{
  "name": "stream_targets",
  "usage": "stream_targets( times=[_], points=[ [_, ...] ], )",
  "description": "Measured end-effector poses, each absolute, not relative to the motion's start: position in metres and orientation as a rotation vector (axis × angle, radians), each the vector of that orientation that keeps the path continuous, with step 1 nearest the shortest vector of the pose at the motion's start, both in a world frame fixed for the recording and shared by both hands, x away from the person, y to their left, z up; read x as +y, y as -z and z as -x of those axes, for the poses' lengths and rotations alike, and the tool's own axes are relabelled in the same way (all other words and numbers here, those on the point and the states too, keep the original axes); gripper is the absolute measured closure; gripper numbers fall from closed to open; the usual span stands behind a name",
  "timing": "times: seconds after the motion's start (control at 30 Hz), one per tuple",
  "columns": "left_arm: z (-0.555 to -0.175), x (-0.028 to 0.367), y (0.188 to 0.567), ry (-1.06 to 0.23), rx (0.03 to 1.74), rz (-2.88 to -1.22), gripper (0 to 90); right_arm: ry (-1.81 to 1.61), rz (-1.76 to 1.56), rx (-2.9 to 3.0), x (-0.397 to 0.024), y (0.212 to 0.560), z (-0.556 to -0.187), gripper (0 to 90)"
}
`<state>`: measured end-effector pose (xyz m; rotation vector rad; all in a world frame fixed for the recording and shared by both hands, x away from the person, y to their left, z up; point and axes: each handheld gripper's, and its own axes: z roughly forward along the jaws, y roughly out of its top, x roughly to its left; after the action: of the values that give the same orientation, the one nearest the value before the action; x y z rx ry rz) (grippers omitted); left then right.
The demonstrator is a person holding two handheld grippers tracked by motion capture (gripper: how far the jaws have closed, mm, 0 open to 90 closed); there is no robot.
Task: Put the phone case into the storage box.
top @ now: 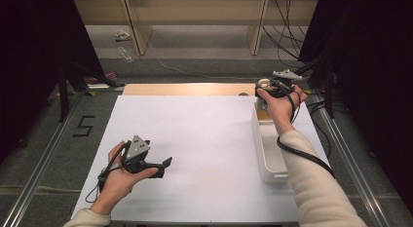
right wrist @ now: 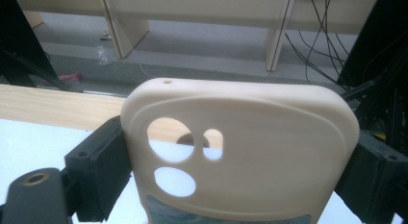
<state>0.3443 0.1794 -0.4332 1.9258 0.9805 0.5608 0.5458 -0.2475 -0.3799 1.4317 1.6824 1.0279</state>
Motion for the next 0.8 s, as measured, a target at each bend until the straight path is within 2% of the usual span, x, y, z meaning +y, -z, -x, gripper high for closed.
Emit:
stream_targets(
  times=[0.8],
  points=[
    [-0.3445,0.1788,0.4339,-0.558,0.98,-1.926,4.4,-1.008,-1.485,1.712,-0.2499,0.3902,-0.5479,12.1]
  ],
)
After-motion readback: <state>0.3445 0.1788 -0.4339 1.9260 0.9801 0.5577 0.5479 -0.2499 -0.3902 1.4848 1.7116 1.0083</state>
